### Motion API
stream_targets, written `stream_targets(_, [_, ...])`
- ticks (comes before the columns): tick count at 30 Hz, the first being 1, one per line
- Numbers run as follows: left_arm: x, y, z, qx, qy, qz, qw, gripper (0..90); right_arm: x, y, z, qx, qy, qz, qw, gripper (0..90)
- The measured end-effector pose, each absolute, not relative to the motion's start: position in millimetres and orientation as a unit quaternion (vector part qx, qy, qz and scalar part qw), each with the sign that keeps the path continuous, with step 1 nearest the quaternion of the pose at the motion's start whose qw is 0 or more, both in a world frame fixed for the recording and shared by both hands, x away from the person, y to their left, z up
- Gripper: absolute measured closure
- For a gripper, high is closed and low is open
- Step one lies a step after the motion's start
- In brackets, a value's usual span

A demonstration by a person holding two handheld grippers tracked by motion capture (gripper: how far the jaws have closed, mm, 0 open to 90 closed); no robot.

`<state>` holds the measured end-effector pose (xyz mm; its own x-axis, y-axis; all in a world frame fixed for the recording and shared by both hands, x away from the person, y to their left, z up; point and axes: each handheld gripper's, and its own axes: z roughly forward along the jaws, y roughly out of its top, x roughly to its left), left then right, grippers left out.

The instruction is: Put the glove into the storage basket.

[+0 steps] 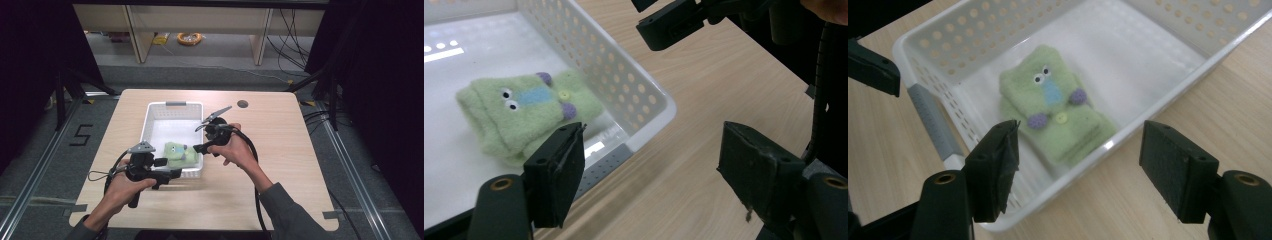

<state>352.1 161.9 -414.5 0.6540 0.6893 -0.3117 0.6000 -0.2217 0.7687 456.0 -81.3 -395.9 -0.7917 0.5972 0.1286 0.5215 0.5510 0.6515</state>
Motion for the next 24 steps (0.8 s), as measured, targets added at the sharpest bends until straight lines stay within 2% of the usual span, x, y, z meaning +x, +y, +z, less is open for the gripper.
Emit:
stream_targets(12, [333, 151, -425, 0.782, 0.397, 0.052, 0.478, 17.6, 423, -118, -394, 0.316, 0.864, 0.387, 0.065, 29.8])
stream_targets(24, [309, 136, -447, 0.793, 0.358, 0.056, 0.490, 17.0, 383, -157, -406, 0.317, 0.853, 0.407, 0.087, 27.4])
